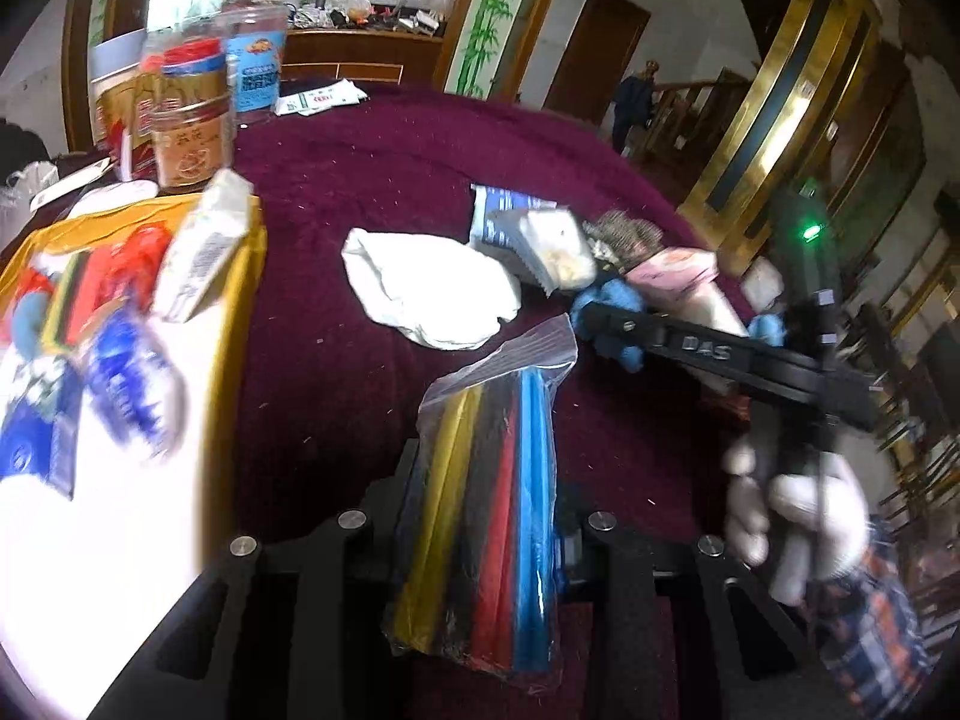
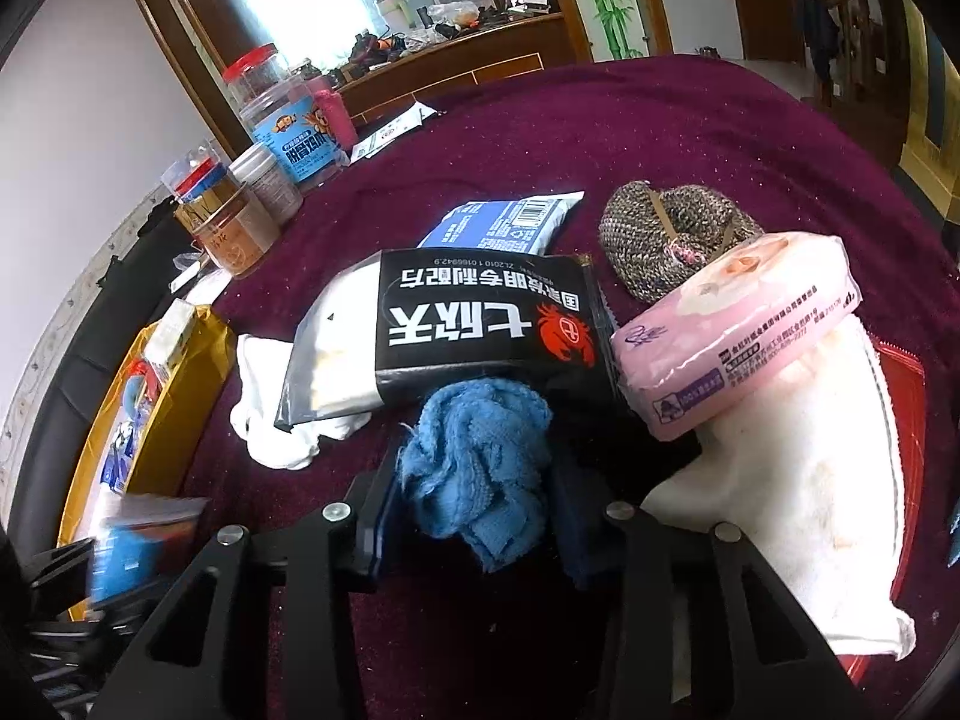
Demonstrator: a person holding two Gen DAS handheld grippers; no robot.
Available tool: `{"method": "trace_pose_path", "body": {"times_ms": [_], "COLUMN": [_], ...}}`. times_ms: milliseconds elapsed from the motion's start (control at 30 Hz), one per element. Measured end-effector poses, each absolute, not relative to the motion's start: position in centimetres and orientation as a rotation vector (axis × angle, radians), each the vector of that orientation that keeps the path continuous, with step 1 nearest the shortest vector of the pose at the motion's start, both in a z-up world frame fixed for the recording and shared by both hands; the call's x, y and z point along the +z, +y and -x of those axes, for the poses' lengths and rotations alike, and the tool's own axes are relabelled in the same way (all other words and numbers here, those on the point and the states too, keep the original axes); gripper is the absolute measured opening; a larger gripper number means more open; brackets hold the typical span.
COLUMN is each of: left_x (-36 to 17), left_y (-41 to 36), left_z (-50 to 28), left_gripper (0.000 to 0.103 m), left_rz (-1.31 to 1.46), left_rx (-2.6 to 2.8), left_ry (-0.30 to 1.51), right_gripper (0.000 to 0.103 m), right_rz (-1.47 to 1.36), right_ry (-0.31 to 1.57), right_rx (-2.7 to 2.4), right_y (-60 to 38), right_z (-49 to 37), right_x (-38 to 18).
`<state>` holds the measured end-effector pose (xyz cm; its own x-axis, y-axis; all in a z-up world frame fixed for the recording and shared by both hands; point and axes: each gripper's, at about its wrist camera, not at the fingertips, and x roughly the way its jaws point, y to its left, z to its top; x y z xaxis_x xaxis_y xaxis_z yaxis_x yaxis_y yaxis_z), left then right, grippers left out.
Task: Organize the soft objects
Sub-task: 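Carry the straw bag to the tray with left gripper while right reaches for blue towel, then release the straw bag in the tray with the left gripper while the right carries the blue towel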
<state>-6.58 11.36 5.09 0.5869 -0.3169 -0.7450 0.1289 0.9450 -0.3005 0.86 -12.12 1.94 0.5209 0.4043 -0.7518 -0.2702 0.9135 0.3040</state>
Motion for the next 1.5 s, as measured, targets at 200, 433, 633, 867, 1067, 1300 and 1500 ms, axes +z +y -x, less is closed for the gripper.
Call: {"method": "trace_pose_path", "body": {"times_ms": [200, 433, 633, 867, 1067, 1300, 1500], "left_x": [7.3, 7.9, 7.8, 6.3, 4.8, 3.0, 3.5], "left_y": [16.6, 24.8, 30.6, 34.1, 34.7, 35.3, 36.5], "left_z": [10.6, 14.4, 15.2, 12.5, 9.1, 6.1, 7.5], "left_gripper": [0.034, 0.035, 0.035, 0.035, 0.035, 0.049, 0.058], "left_rz": [0.328, 0.414, 0.420, 0.404, 0.364, 0.349, 0.421], "left_rx": [-0.255, -0.124, 0.001, 0.068, 0.101, 0.173, 0.166], "left_ry": [0.850, 0.796, 0.794, 0.836, 0.907, 0.995, 0.940], "right_gripper": [0.040, 0.040, 0.038, 0.038, 0.038, 0.038, 0.039], "right_rz": [-0.173, -0.152, -0.093, -0.155, -0.131, -0.087, -0.032], "right_ry": [0.940, 0.934, 0.938, 0.902, 0.888, 0.918, 0.970], "right_rx": [0.405, 0.384, 0.340, 0.389, 0.489, 0.645, 0.755], "right_y": [-12.3, -12.0, -11.2, -11.2, -7.3, 0.1, 6.5], "right_z": [-0.9, -0.7, 0.2, 3.4, 5.0, 6.3, 7.0], "right_x": [1.9, 1.9, 2.7, 5.8, 8.3, 9.1, 8.7]}}
